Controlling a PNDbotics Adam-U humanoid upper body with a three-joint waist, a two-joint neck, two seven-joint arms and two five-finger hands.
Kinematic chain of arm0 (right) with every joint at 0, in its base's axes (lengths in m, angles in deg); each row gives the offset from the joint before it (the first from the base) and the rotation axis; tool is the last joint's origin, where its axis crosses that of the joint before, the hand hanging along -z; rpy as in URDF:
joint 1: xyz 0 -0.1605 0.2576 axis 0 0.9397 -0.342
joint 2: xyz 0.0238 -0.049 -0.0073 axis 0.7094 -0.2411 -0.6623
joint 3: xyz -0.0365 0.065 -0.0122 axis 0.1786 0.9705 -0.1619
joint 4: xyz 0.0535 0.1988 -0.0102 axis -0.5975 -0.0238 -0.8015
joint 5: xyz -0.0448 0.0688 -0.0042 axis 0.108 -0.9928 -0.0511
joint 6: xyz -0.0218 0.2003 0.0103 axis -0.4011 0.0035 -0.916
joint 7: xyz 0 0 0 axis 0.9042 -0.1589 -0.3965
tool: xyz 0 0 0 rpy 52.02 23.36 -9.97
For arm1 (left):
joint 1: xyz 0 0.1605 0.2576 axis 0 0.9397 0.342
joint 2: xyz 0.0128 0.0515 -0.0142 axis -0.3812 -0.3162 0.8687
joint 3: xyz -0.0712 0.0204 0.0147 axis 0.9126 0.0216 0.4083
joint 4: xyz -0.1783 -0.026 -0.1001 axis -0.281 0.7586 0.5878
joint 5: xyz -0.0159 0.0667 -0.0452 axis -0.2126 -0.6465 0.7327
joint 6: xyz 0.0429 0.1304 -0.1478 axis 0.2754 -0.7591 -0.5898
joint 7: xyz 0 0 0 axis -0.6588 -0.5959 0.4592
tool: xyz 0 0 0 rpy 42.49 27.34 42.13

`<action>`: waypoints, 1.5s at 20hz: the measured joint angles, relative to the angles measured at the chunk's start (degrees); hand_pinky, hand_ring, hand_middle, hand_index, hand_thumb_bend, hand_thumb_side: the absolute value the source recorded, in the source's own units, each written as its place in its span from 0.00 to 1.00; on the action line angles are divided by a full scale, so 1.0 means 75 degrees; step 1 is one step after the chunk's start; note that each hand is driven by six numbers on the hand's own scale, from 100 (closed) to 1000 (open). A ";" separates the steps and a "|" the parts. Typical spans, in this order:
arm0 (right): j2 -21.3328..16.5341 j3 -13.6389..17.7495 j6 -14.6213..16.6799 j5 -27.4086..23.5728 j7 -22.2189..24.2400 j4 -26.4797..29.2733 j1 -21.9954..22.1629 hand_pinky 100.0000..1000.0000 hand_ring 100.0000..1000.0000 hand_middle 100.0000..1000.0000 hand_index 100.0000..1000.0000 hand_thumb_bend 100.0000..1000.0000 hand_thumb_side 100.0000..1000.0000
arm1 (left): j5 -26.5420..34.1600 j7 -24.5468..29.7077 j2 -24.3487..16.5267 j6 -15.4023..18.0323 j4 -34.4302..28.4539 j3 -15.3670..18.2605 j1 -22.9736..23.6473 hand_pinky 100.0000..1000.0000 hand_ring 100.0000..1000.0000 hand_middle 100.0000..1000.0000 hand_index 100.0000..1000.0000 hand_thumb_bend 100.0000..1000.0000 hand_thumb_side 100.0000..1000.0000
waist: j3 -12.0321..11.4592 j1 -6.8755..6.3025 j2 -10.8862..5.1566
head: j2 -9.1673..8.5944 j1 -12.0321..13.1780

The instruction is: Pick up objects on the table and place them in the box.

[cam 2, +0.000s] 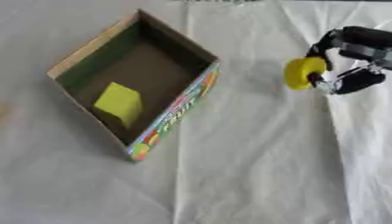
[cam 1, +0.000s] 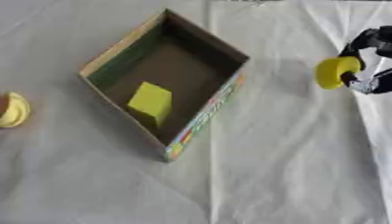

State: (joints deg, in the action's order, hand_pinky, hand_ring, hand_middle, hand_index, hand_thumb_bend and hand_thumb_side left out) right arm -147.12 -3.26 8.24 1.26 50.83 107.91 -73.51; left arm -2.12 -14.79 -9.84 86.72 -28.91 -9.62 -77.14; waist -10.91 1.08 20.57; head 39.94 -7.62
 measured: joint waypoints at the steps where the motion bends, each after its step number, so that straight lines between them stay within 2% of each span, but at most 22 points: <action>1: -0.0054 0.0066 -0.0012 -0.0147 -0.0033 0.0205 -0.0032 0.75 0.55 0.22 0.43 0.00 0.12 | 0.0000 0.0000 -0.0003 0.0000 0.0000 0.0000 0.0001 0.80 0.72 0.73 0.81 0.00 0.52 | 0.0000 0.0012 -0.0024 | 0.0013 0.0000; 5: -0.0131 0.0226 -0.0078 -0.0829 -0.0110 0.0963 -0.0538 0.75 0.53 0.21 0.43 0.00 0.11 | 0.0000 -0.0004 -0.0018 0.0003 0.0000 0.0000 0.0002 0.80 0.72 0.73 0.81 0.00 0.52 | -0.0021 0.0049 -0.0100 | 0.0047 -0.0017; 8: 0.0023 0.0146 -0.0184 -0.1260 0.0041 0.1332 -0.1392 0.74 0.52 0.22 0.43 0.00 0.11 | 0.0039 -0.0005 -0.0080 0.0003 0.0000 -0.0006 -0.0007 0.80 0.72 0.73 0.81 0.00 0.52 | -0.0118 0.0070 -0.0196 | 0.0079 -0.0093; 10: 0.0415 -0.0027 -0.0294 -0.1448 0.0245 0.1433 -0.2127 0.73 0.51 0.22 0.43 0.00 0.12 | 0.0082 -0.0007 -0.0111 0.0006 0.0000 -0.0033 -0.0042 0.80 0.72 0.73 0.81 0.00 0.52 | -0.0184 0.0075 -0.0257 | 0.0120 -0.0169; 12: 0.1010 -0.0223 -0.0390 -0.1530 0.0477 0.1415 -0.2878 0.73 0.50 0.22 0.43 0.00 0.13 | 0.0142 -0.0031 -0.0157 0.0030 0.0000 -0.0050 -0.0137 0.80 0.72 0.73 0.81 0.00 0.52 | -0.0273 0.0082 -0.0274 | 0.0153 -0.0280; 15: 0.1989 -0.0484 -0.0461 -0.1472 0.0761 0.1140 -0.3706 0.73 0.50 0.23 0.43 0.00 0.11 | 0.0247 -0.0113 -0.0246 0.0111 0.0000 -0.0054 -0.0325 0.79 0.72 0.73 0.82 0.00 0.43 | -0.0452 0.0123 -0.0278 | 0.0184 -0.0506; 16: 0.2297 -0.0556 -0.0456 -0.1373 0.0827 0.0987 -0.3906 0.73 0.50 0.23 0.43 0.00 0.09 | 0.0283 -0.0162 -0.0289 0.0158 0.0000 -0.0054 -0.0417 0.79 0.73 0.73 0.82 0.00 0.37 | -0.0531 0.0138 -0.0280 | 0.0201 -0.0587; 17: 0.2597 -0.0622 -0.0432 -0.1222 0.0873 0.0803 -0.4074 0.73 0.50 0.23 0.43 0.00 0.00 | 0.0310 -0.0228 -0.0338 0.0224 0.0000 -0.0053 -0.0524 0.79 0.73 0.73 0.82 0.00 0.36 | -0.0618 0.0155 -0.0285 | 0.0224 -0.0669; 18: 0.2868 -0.0684 -0.0394 -0.1043 0.0907 0.0612 -0.4206 0.73 0.50 0.23 0.43 0.00 0.10 | 0.0313 -0.0309 -0.0387 0.0300 0.0000 -0.0047 -0.0635 0.79 0.73 0.73 0.82 0.00 0.31 | -0.0699 0.0164 -0.0294 | 0.0241 -0.0742; 21: 0.3596 -0.0788 -0.0262 -0.0404 0.0919 -0.0035 -0.4517 0.73 0.51 0.23 0.44 0.00 0.10 | 0.0320 -0.0631 -0.0551 0.0560 0.0000 -0.0047 -0.0926 0.79 0.74 0.73 0.82 0.00 0.25 | -0.0965 0.0190 -0.0305 | 0.0249 -0.0952; 26: 0.4634 -0.0862 0.0055 0.0863 0.0762 -0.1219 -0.4717 0.73 0.51 0.24 0.44 0.00 0.11 | 0.0375 -0.0984 -0.0704 0.0890 0.0000 -0.0136 -0.1303 0.79 0.74 0.73 0.83 0.00 0.23 | -0.1238 0.0214 -0.0301 | 0.0251 -0.1229; 30: 0.5148 -0.0948 0.0406 0.1920 0.0610 -0.2037 -0.4663 0.73 0.52 0.25 0.46 0.00 0.11 | 0.0435 -0.0933 -0.0712 0.0948 0.0000 -0.0246 -0.1458 0.79 0.73 0.73 0.82 0.00 0.25 | -0.1280 0.0260 -0.0211 | 0.0237 -0.1358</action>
State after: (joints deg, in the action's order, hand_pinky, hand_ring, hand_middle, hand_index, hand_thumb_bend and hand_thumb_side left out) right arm -108.51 -10.37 11.29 15.66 55.40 92.63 -108.48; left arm 1.14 -21.78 -15.18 93.82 -28.91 -11.47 -88.08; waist -20.51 3.03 18.99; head 41.72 -17.81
